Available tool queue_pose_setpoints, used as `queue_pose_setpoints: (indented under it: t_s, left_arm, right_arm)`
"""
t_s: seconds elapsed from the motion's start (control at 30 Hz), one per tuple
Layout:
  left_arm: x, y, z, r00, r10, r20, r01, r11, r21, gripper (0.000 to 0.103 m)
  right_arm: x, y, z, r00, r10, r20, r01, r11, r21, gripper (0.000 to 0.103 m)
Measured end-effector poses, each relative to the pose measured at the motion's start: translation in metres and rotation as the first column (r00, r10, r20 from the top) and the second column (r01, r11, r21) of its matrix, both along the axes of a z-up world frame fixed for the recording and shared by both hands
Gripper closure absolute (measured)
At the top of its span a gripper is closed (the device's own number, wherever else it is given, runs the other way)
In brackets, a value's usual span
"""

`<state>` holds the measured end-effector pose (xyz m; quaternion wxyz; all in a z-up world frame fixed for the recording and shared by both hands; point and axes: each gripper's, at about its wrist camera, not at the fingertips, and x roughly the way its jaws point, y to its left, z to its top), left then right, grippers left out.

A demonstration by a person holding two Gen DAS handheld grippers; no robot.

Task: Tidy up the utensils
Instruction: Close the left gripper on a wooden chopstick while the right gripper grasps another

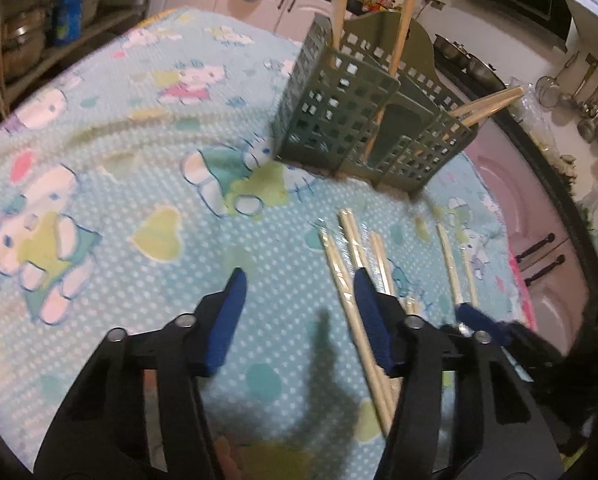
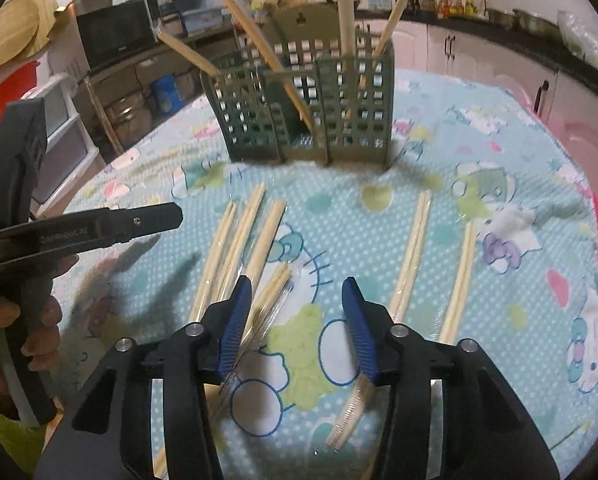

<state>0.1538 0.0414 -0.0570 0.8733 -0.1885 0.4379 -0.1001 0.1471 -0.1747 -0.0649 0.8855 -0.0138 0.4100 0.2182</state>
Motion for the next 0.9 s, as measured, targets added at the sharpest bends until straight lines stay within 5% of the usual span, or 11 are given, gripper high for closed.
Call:
queue_pose_setpoints:
  t_s: [0.2,0.7,0.9]
  left_arm:
    - [0.005,-0.008,-0.010,0.999,-0.036,-0.037,0.033,0.997,-0.065,0.082]
    - [0.040,-0.020,-0.018,0.996,-0.032,-0.080,0.028,0.998,-0.057,0.084]
    - [0.050,-0.021,-0.019,0.996,-0.030,-0.086,0.027,0.999,-0.045,0.084]
  right_arm:
    - [0.012,0.008,-0.010,0.999,0.004,-0.048,-0.003,1.000,0.012,0.067]
    - [0.038,0.013,-0.018,0.997,-0.015,-0.077,0.014,1.000,-0.009,0.084]
    - [0.044,0.002,-0.017,0.994,-0.031,-0.101,0.037,0.998,0.051,0.093]
